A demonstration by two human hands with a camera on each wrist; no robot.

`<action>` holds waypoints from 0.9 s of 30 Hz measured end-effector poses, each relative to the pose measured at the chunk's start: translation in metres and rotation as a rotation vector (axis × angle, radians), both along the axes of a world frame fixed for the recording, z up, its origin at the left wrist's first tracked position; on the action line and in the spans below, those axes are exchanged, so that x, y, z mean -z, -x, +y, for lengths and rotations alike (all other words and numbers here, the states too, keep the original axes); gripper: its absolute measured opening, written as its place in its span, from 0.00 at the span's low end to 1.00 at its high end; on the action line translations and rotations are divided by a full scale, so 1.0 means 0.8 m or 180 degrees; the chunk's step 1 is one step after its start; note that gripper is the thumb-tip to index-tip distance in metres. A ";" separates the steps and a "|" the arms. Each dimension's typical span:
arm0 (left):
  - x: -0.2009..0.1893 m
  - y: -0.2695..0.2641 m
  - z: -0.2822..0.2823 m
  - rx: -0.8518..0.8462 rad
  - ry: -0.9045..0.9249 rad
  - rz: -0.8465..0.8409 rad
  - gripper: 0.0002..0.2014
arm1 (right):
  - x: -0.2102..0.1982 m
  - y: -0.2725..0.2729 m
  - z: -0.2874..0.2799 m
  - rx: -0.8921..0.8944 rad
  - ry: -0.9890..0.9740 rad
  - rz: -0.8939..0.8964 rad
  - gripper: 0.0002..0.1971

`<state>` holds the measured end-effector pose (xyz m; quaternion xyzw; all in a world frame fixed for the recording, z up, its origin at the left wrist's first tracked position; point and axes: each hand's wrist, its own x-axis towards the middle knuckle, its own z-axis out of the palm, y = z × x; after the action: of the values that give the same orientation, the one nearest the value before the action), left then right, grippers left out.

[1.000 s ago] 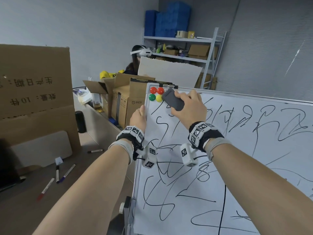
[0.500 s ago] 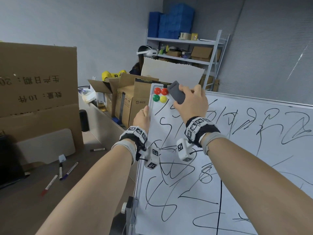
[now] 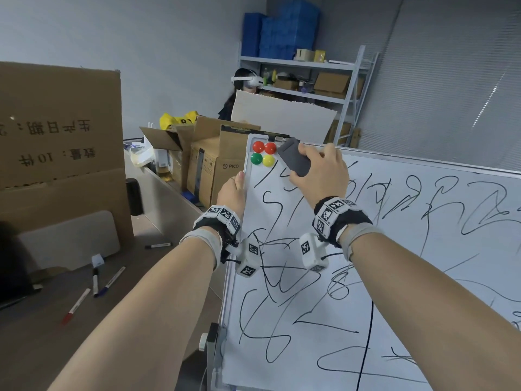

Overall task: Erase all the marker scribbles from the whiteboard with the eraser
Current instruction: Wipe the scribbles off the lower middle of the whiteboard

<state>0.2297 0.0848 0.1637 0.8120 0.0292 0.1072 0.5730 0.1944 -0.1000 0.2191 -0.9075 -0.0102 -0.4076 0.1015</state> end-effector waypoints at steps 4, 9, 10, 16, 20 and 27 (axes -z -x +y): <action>-0.002 0.001 -0.005 0.0089 0.0020 0.0047 0.26 | 0.019 0.008 -0.018 -0.0204 0.0177 0.0002 0.28; 0.001 -0.001 -0.002 0.0038 0.0001 0.0018 0.27 | 0.014 0.002 -0.005 -0.0111 -0.0075 -0.0030 0.28; 0.003 -0.001 -0.001 0.0035 -0.0022 0.0003 0.27 | 0.018 0.002 -0.001 -0.0137 -0.0137 -0.0051 0.27; 0.002 -0.001 0.001 0.0046 -0.0212 -0.0036 0.25 | 0.056 0.018 0.003 -0.0495 0.0306 -0.0071 0.29; 0.006 -0.003 -0.005 0.0023 -0.0130 -0.0059 0.28 | 0.037 0.012 -0.008 -0.0301 0.0050 -0.0095 0.28; 0.010 -0.009 -0.001 -0.0018 -0.0123 -0.0059 0.28 | 0.025 -0.003 -0.006 -0.0163 -0.0149 -0.0192 0.27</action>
<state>0.2367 0.0837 0.1554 0.8218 0.0240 0.1169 0.5572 0.1965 -0.1045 0.1989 -0.8916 -0.0269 -0.4322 0.1327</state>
